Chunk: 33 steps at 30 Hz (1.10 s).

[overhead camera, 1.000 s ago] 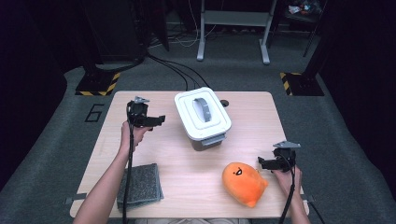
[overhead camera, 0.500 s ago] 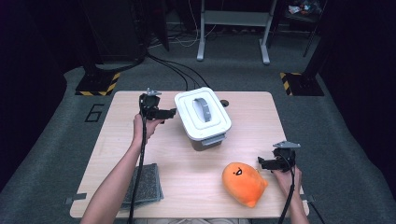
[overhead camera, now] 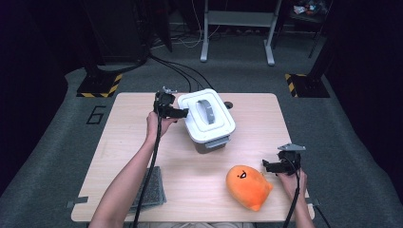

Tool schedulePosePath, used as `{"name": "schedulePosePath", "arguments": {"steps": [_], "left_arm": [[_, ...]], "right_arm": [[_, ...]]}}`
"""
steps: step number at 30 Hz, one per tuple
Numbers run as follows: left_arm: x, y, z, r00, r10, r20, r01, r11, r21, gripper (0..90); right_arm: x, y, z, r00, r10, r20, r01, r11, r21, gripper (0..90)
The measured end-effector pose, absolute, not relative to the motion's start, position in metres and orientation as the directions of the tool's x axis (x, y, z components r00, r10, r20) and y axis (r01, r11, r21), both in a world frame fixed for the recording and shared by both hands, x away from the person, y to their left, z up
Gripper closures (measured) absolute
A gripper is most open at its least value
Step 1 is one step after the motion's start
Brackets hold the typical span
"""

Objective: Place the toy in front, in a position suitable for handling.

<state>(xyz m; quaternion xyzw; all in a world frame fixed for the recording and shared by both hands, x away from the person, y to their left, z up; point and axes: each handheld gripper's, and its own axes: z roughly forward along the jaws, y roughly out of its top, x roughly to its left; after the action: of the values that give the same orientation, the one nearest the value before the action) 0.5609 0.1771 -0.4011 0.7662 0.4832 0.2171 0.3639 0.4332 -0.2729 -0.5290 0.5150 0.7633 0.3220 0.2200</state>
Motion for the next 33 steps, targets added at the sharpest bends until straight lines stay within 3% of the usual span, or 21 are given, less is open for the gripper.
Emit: {"name": "schedulePosePath", "arguments": {"steps": [12, 33], "left_arm": [[0.563, 0.176, -0.403, 0.429, 0.902, 0.053, 0.566, -0.314, 0.762, 12.9], [0.552, 0.154, -0.387, 0.428, 0.904, 0.002, 0.517, -0.246, 0.820, 13.5]], "right_arm": [[0.433, -0.273, -0.529, -0.370, 0.929, -0.003, 0.645, 0.260, 0.719, 0.0], [0.433, -0.273, -0.529, -0.371, 0.929, -0.004, 0.644, 0.260, 0.719, 0.0]]}}
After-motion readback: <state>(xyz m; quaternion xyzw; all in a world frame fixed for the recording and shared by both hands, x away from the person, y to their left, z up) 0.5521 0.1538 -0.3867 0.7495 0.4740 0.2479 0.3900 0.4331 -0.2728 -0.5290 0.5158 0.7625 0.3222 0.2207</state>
